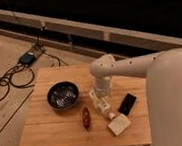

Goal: Place the bottle in the ceramic bowl

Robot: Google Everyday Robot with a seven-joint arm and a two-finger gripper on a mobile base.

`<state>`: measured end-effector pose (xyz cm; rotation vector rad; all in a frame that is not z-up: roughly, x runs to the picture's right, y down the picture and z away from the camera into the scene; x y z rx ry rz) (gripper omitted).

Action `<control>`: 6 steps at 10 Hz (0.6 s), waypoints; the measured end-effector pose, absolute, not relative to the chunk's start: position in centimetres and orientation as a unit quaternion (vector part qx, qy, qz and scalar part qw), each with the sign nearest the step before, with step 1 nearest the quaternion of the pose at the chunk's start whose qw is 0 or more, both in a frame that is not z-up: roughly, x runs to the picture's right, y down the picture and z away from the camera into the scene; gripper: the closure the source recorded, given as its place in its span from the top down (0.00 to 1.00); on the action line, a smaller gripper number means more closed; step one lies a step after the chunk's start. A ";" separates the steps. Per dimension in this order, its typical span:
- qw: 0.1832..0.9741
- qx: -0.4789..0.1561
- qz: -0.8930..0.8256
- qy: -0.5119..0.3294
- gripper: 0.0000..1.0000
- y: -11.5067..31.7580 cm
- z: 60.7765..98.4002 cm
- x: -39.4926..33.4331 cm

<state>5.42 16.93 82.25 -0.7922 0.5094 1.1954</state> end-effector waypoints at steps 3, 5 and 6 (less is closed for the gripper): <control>0.723 -0.367 0.537 0.234 0.65 17.7 83.4 5.1; 0.724 -0.370 0.533 0.236 0.64 18.0 84.0 5.0; 0.724 -0.371 0.531 0.237 0.59 18.0 84.2 4.9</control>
